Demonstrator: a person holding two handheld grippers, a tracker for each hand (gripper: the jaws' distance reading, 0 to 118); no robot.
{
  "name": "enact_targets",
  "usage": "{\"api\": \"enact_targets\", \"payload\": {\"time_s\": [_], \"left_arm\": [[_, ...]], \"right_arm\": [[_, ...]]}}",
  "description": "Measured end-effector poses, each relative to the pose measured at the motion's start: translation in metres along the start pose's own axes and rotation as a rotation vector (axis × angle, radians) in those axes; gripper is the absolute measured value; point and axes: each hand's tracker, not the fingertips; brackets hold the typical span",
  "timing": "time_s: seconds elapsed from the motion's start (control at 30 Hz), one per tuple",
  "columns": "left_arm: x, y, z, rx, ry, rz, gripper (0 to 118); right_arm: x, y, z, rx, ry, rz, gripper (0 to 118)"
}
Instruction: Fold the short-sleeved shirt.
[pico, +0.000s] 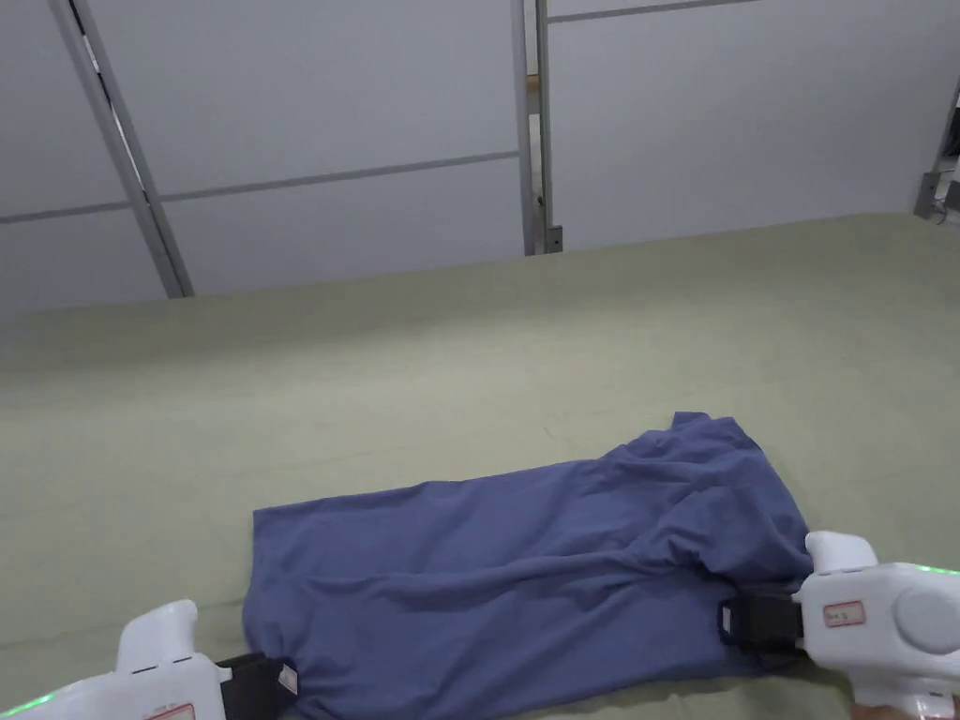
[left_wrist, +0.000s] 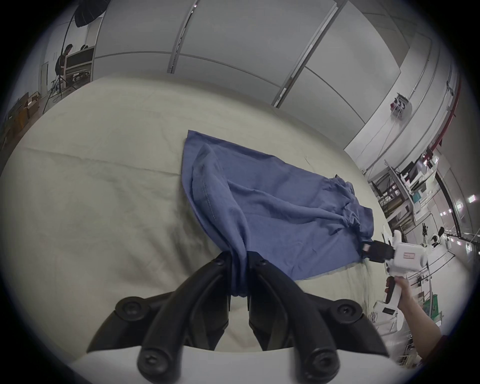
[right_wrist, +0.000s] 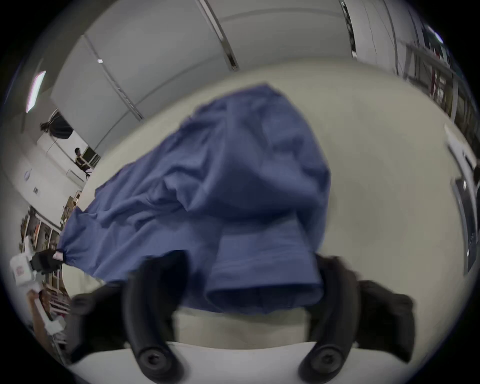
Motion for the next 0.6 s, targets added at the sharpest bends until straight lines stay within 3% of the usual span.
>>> {"api": "enact_targets", "payload": {"time_s": [0.03,0.07,0.1,0.13,0.17,0.2,0.3,0.5,0.6], "left_arm": [[-0.001,-0.001,0.000,-0.002,0.003,-0.002,12],[-0.002,-0.001,-0.001,-0.006,0.008,-0.002,12],[-0.004,-0.001,-0.002,-0.010,0.012,0.000,12],[-0.006,-0.001,-0.003,-0.014,0.015,0.003,12],[-0.007,-0.002,-0.003,-0.016,0.019,0.007,12],[-0.009,-0.003,-0.004,-0.016,0.022,0.015,12],[-0.013,-0.006,0.001,-0.011,0.015,0.032,12],[-0.017,-0.001,0.017,0.032,0.012,0.050,12],[-0.013,0.000,0.033,0.053,0.016,0.055,12]], "right_arm": [[-0.013,-0.006,0.010,0.079,-0.054,0.043,75],[-0.018,-0.006,0.014,0.092,0.047,0.040,65],[-0.019,-0.003,0.012,0.066,0.113,0.002,33],[-0.024,-0.001,0.010,0.052,0.075,-0.001,17],[-0.035,-0.004,0.013,0.070,-0.025,0.046,17],[-0.038,-0.005,0.013,0.078,-0.061,0.085,17],[-0.028,-0.007,0.022,0.095,0.014,0.043,17],[-0.028,-0.006,0.083,0.150,0.043,0.087,16],[-0.029,-0.010,0.122,0.182,0.070,0.073,16]]}}
